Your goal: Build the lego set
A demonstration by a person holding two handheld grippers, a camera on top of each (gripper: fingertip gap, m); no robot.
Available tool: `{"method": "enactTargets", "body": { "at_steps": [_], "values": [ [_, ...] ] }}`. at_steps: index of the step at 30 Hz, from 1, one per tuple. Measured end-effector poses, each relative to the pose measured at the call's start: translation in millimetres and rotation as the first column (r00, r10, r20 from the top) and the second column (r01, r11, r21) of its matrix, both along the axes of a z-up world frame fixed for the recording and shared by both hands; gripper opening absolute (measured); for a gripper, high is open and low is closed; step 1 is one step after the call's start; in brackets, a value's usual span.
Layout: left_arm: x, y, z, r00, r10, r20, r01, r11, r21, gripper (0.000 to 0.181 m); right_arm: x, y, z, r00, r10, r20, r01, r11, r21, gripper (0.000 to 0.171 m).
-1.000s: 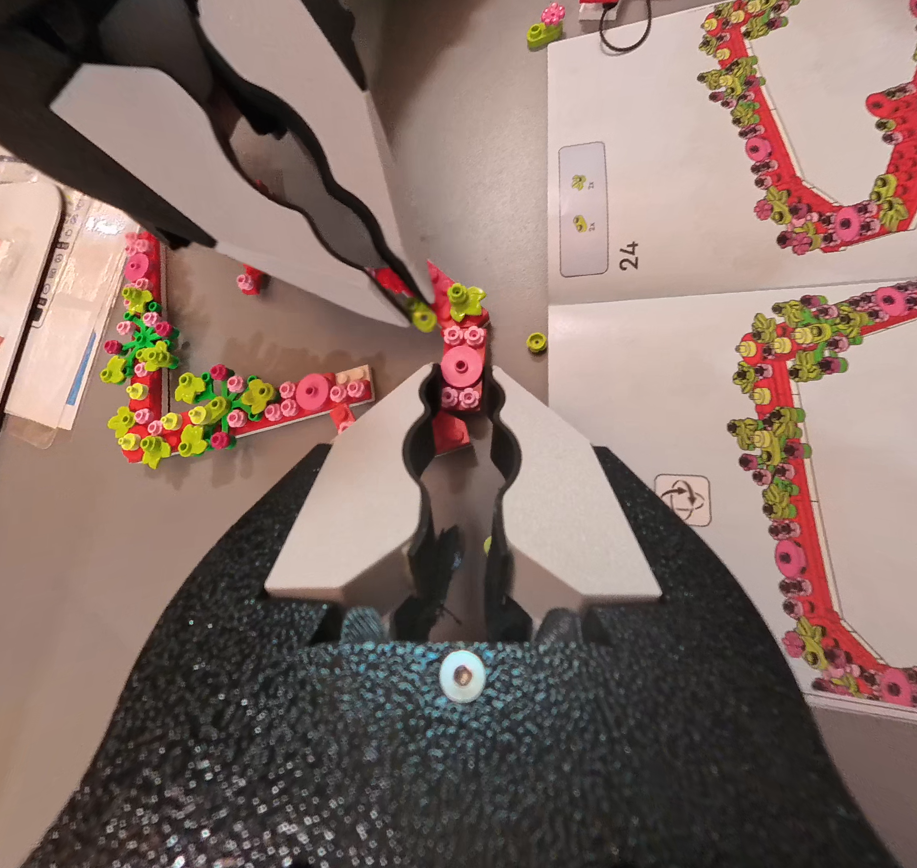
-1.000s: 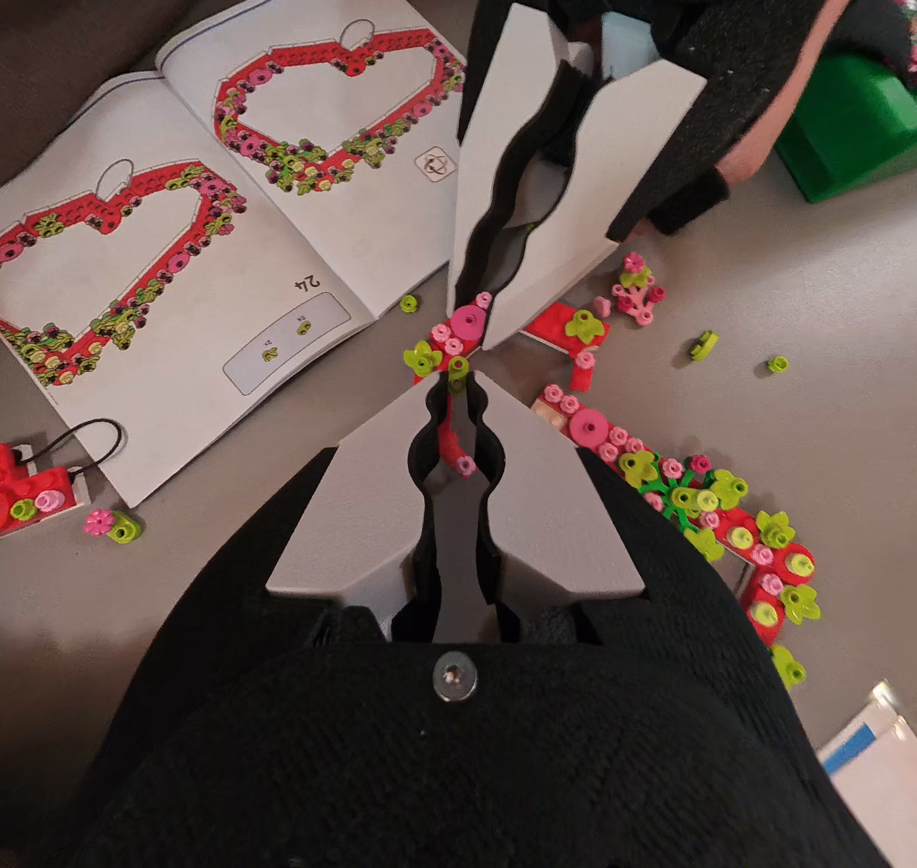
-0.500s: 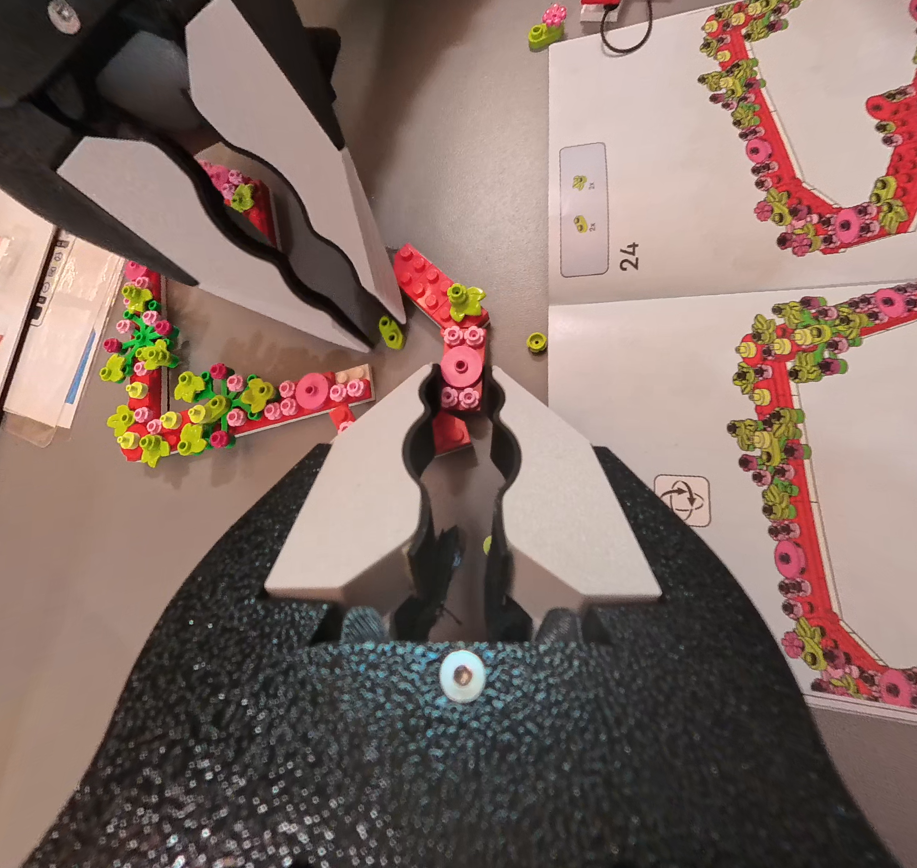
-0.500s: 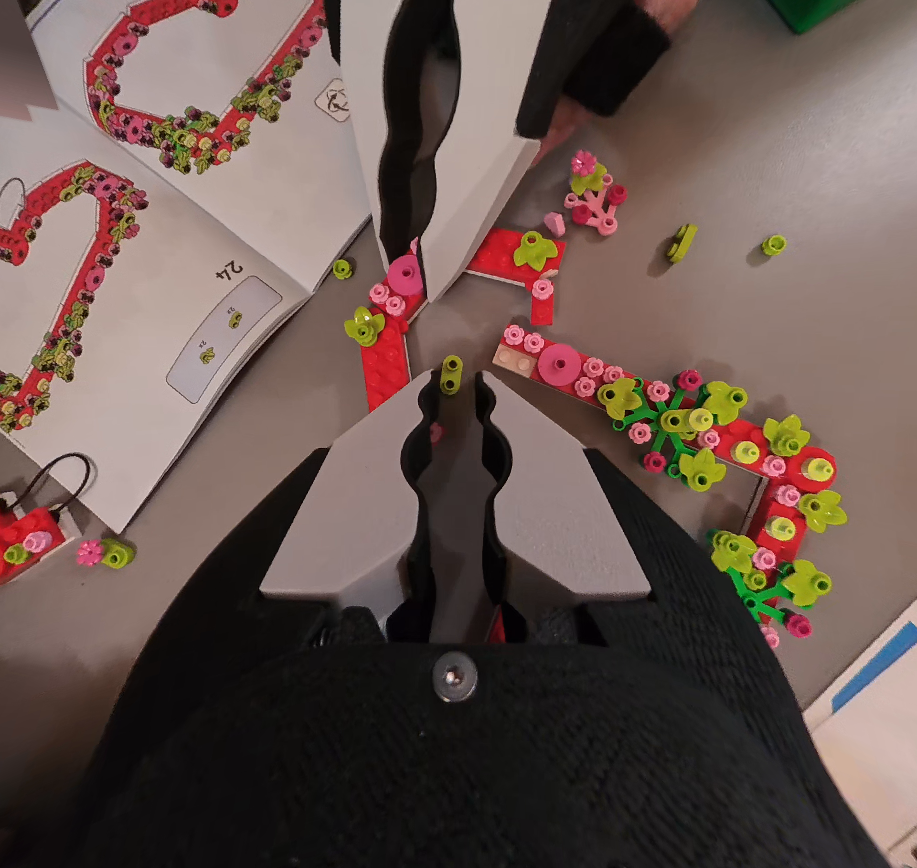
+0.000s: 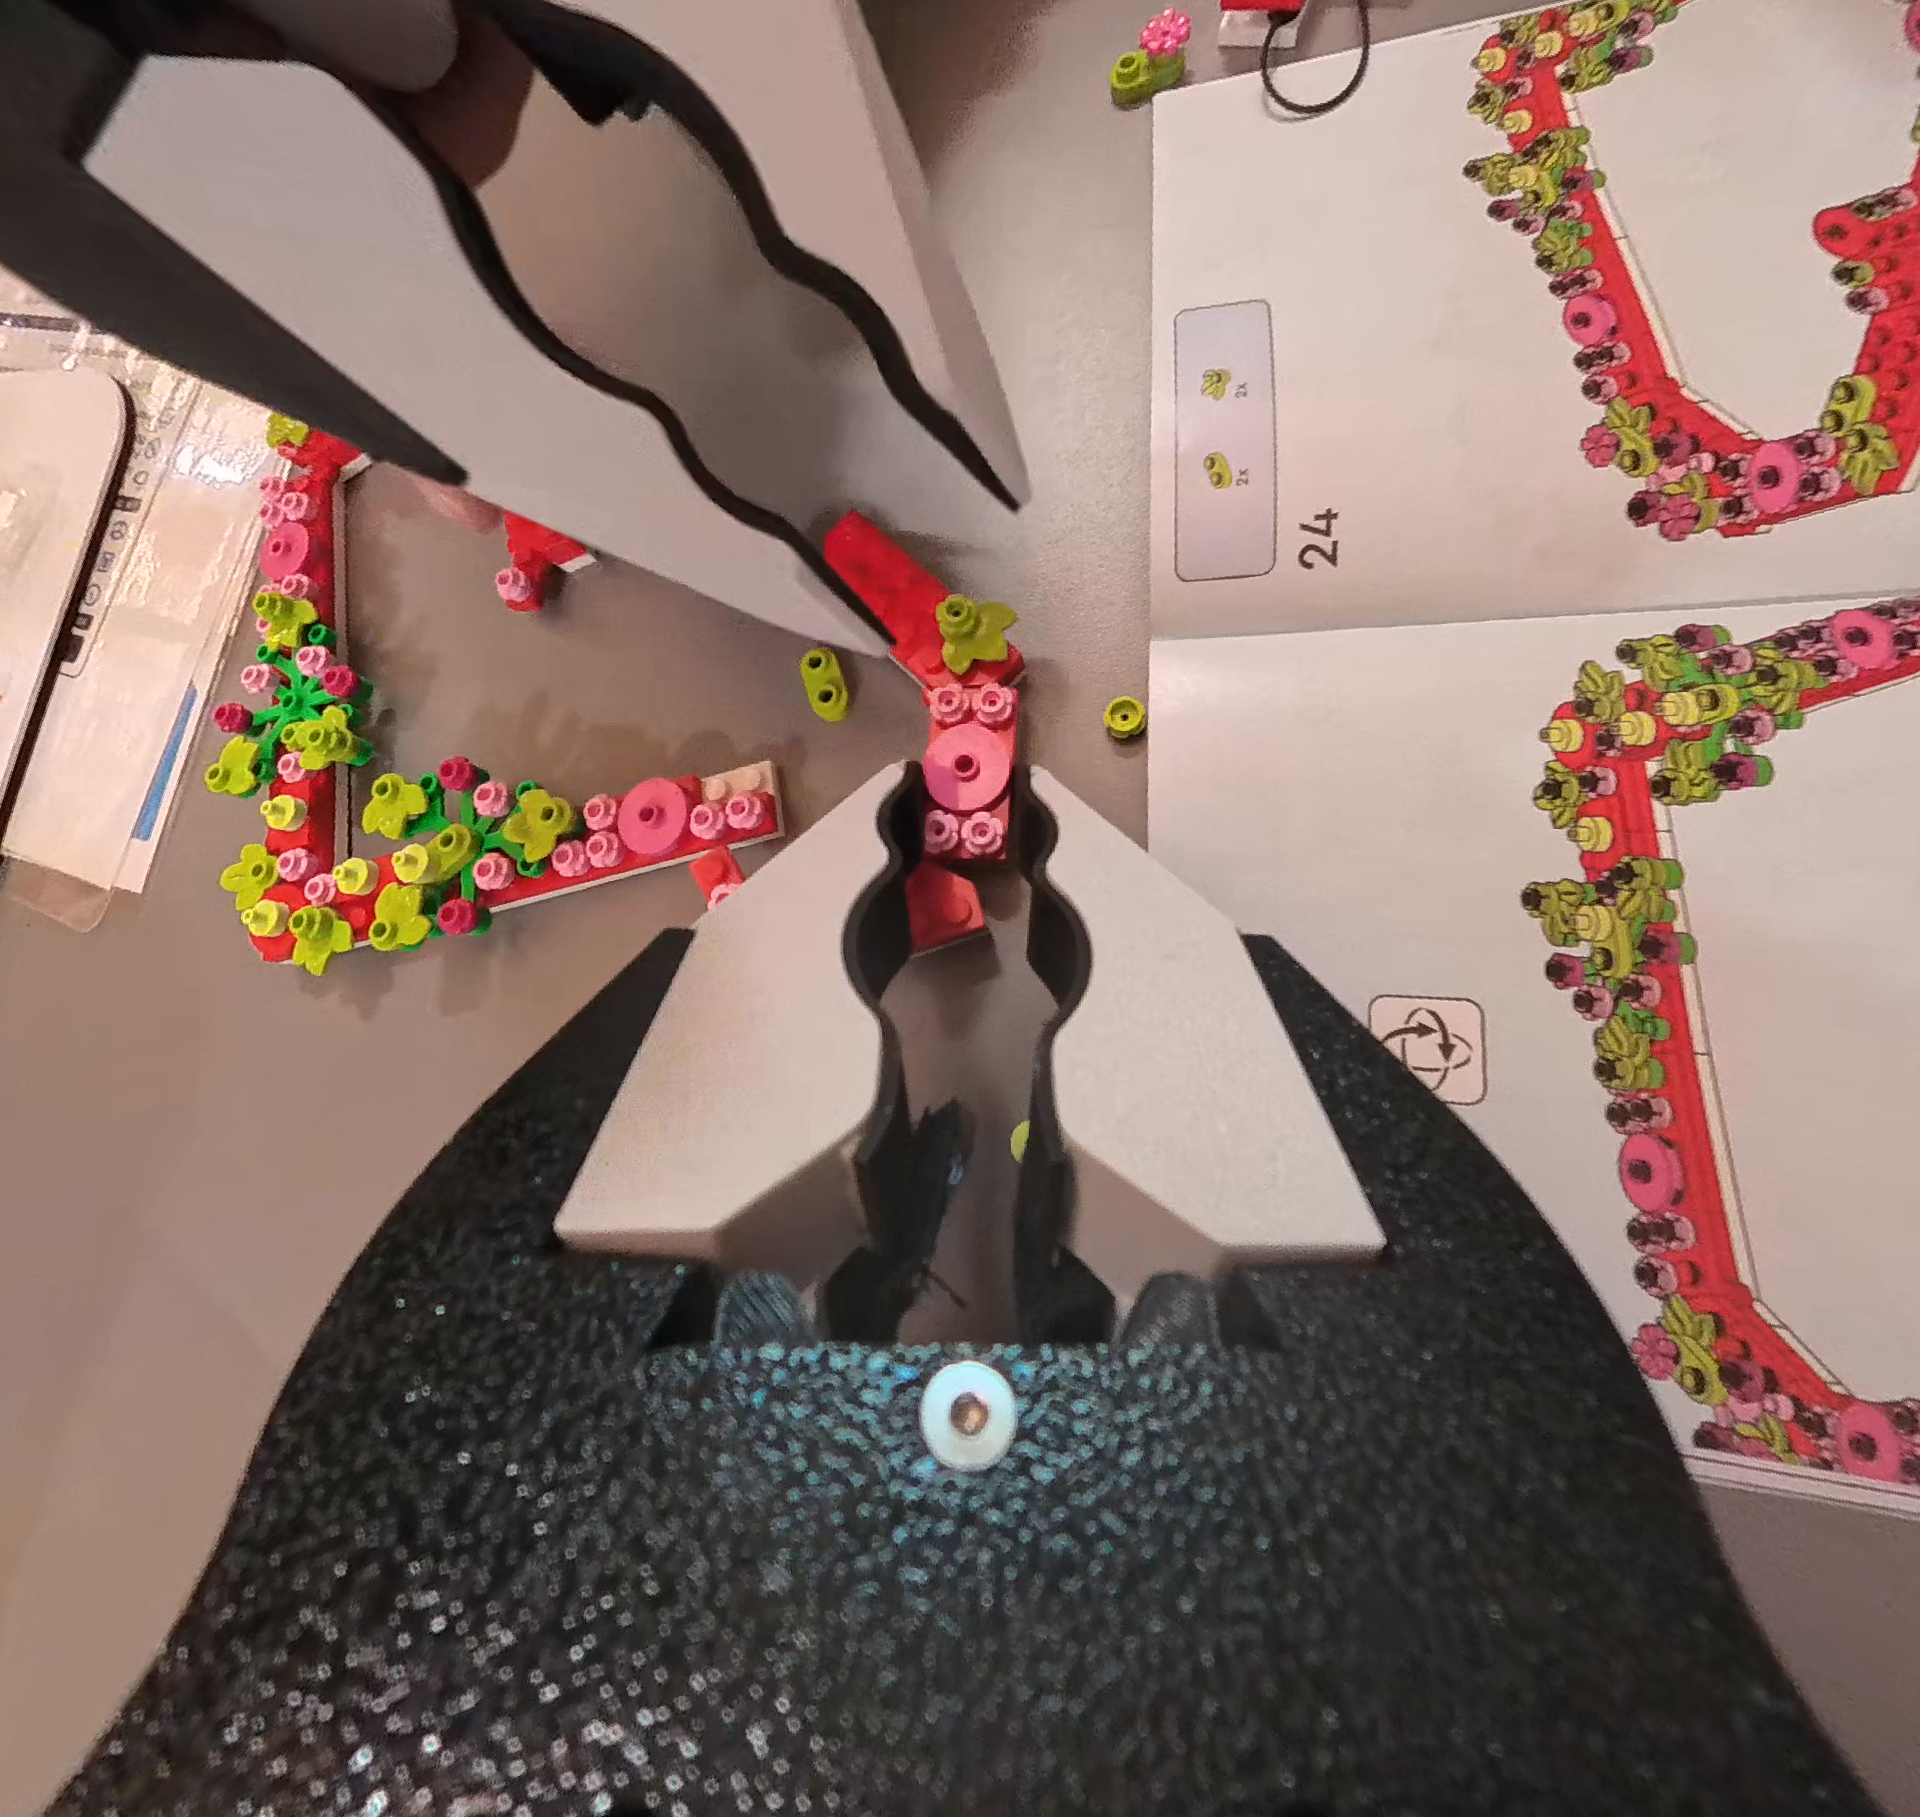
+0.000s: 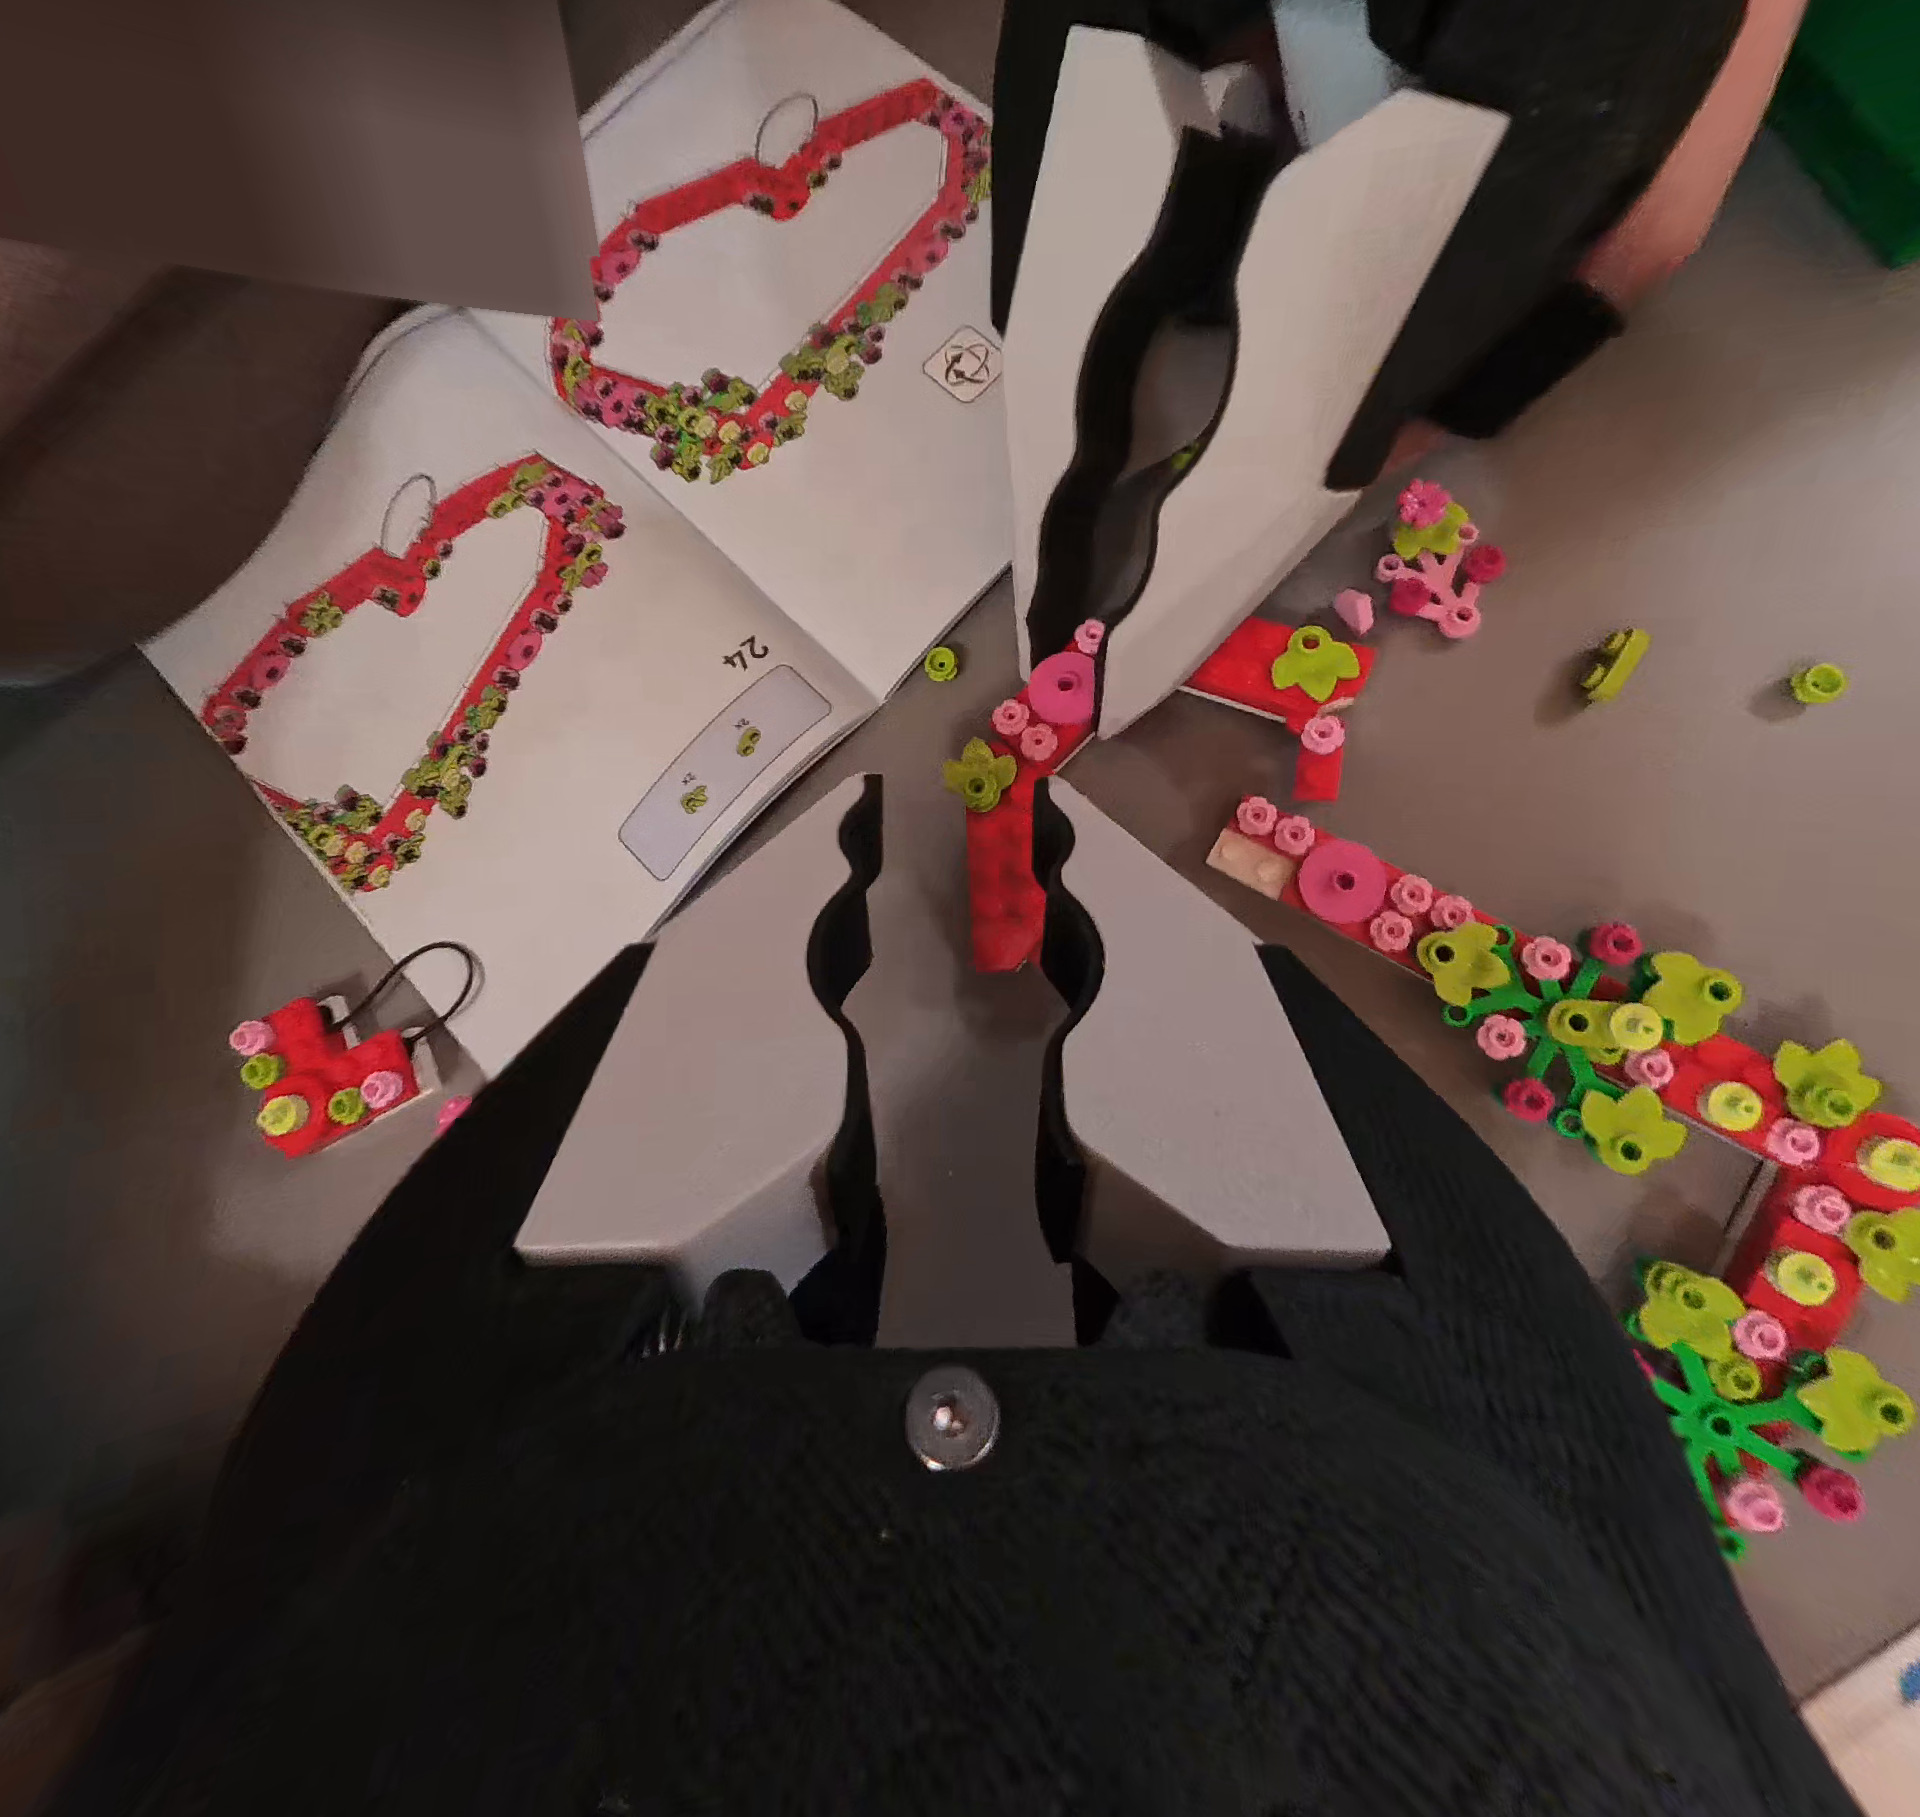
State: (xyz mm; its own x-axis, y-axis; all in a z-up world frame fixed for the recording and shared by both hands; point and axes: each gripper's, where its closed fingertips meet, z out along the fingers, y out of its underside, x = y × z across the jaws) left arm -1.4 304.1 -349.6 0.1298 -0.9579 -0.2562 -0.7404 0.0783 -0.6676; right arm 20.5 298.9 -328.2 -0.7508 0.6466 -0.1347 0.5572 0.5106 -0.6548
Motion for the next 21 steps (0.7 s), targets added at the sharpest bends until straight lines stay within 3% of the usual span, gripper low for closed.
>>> {"method": "enactTargets", "body": {
  "at_steps": [11, 21],
  "values": [
    [0, 0, 0, 1.0, 0.001, 0.0, -0.001, 1.0, -0.005, 0.015, -6, -3, -13, 0.999, 0.033, -0.026, -0.028, 0.983, 0.182, 0.013],
    [0, 0, 0, 1.0, -0.003, 0.005, 0.004, 1.0, -0.017, 0.015, -6, -3, -13, 0.99, 0.116, -0.083, -0.096, 0.973, 0.211, 0.012]
  ]
}}
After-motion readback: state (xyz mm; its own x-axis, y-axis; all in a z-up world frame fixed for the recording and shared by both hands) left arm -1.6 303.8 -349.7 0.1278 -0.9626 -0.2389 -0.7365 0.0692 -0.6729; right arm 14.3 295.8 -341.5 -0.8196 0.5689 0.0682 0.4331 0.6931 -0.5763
